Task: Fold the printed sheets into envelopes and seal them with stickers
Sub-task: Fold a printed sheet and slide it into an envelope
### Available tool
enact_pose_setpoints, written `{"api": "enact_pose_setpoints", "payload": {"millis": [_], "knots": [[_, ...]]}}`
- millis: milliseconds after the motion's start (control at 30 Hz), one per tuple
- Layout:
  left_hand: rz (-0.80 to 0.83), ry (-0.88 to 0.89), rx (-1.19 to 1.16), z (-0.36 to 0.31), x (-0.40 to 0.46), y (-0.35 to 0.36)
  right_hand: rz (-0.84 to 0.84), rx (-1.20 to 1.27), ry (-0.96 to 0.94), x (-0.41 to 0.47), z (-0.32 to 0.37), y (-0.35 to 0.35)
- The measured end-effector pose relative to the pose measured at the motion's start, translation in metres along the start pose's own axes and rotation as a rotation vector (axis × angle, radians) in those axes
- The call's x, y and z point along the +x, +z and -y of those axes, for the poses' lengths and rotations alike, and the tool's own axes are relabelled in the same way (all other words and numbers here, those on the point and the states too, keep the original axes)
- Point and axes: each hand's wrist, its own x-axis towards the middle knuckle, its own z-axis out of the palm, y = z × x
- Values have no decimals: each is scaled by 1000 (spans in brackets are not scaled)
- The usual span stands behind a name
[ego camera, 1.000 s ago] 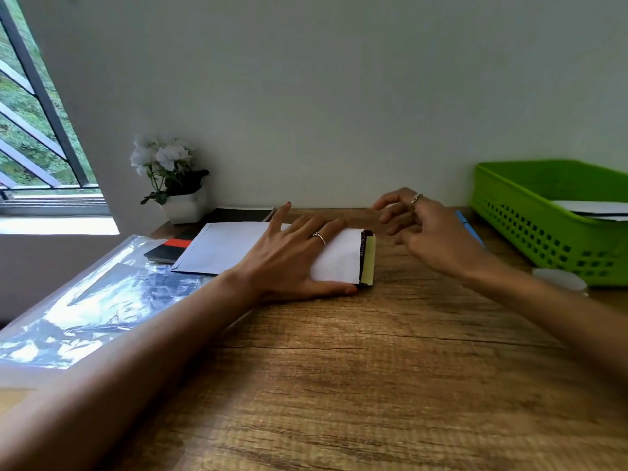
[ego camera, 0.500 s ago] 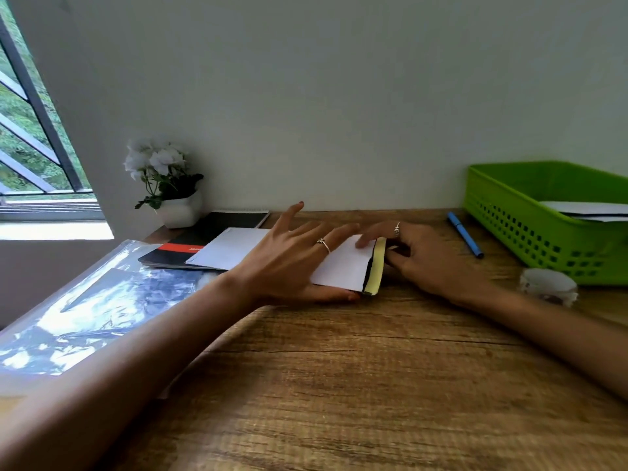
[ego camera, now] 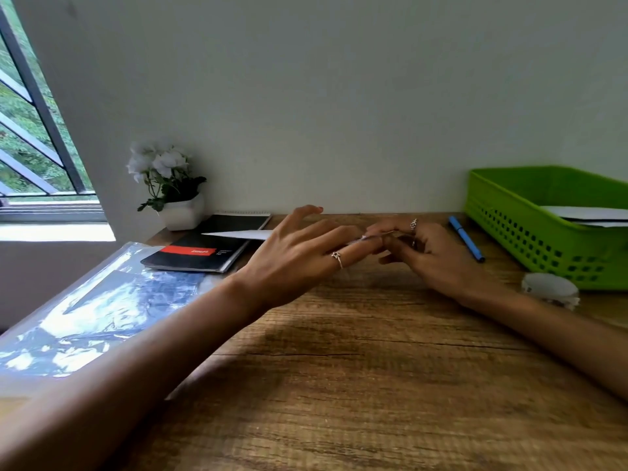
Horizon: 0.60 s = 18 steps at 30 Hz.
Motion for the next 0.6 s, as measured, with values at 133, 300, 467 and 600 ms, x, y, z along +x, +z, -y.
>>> {"api": "enact_pose_setpoints", "payload": {"millis": [133, 300, 467, 600], "knots": [[-13, -69, 3, 0, 2, 2, -14, 211, 75, 1, -6, -3], [-92, -184, -49, -5, 12, -6, -85, 428, 144, 4, -5, -5], [-156, -446, -183, -9, 26, -21, -108, 443, 95, 8, 11, -10], [-189, -589, -333, -10, 36, -32, -222, 285, -6, 8, 30, -10]]}}
